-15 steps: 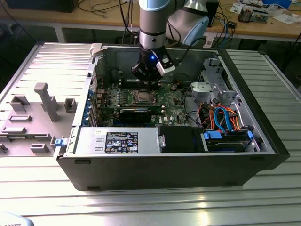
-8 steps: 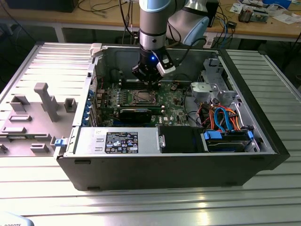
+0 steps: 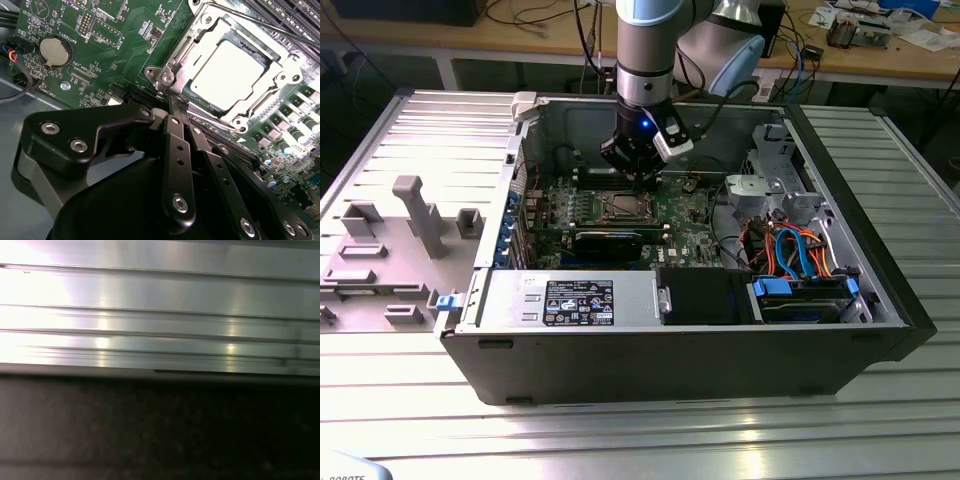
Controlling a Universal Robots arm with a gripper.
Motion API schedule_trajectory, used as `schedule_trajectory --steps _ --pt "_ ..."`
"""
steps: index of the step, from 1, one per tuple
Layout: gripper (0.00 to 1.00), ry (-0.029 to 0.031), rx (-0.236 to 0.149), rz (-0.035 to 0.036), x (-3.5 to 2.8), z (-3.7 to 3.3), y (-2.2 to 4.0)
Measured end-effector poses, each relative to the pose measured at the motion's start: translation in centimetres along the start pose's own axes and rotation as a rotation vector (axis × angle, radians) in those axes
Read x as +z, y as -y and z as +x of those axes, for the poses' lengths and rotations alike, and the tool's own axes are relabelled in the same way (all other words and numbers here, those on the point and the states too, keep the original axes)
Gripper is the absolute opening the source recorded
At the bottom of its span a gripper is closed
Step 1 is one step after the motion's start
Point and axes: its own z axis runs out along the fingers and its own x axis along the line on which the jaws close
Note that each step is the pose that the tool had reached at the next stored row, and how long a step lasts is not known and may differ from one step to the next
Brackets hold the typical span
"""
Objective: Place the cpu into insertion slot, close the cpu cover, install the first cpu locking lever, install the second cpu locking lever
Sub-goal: 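Install the first cpu locking lever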
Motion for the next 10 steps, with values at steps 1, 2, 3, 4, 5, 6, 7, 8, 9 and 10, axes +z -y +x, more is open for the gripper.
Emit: schedule_trajectory --steps 1,2,3,4,5,6,7,8,9,10 --pt "0.11 -0.0001 0.000 0.0009 0.01 0.00 0.00" --pt "0.11 -0.0001 0.000 0.0015 0.01 0.00 0.00" --pt "0.11 -0.0001 0.000 0.0023 0.02 0.00 0.00" --pt "0.11 -0.0002 0.000 0.0045 0.03 0.00 0.00" --pt "0.11 -0.0002 0.000 0.0057 0.03 0.00 0.00" --pt "0.11 -0.0003 0.000 0.0067 0.04 0.00 0.00" --pt "0.11 -0.0004 0.000 0.0082 0.05 0.00 0.00" --pt "0.11 -0.0004 0.000 0.0098 0.05 0.00 0.00" --pt "0.11 -0.0005 0.000 0.0112 0.06 0.00 0.00" --pt "0.11 -0.0005 0.000 0.0125 0.06 0.00 0.01"
